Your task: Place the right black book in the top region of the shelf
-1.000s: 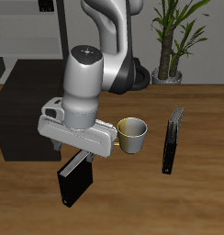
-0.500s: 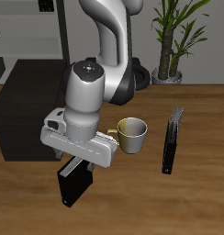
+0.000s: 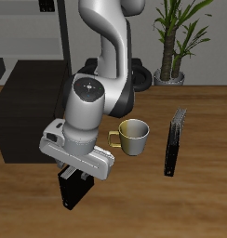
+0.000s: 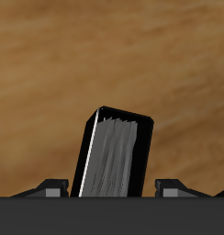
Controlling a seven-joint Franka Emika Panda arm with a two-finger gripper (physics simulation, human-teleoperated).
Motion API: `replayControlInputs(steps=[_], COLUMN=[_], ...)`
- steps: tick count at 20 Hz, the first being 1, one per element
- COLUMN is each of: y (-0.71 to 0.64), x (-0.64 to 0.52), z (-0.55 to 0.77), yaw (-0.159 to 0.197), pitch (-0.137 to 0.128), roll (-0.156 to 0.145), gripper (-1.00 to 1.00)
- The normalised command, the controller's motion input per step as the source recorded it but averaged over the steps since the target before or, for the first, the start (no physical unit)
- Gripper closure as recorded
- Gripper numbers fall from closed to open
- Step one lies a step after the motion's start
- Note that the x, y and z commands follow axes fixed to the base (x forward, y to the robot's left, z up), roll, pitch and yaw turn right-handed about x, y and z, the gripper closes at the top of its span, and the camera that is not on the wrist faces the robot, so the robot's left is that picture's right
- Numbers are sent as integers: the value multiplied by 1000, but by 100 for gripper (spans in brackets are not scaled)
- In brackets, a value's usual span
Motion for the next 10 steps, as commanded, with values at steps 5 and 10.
replayControlInputs(steps=[5, 10], y=[46, 156], x=[-26, -75], z=[47, 271], yaw=[3, 17], pitch=[-3, -20], roll=[10, 12], gripper=[100, 100])
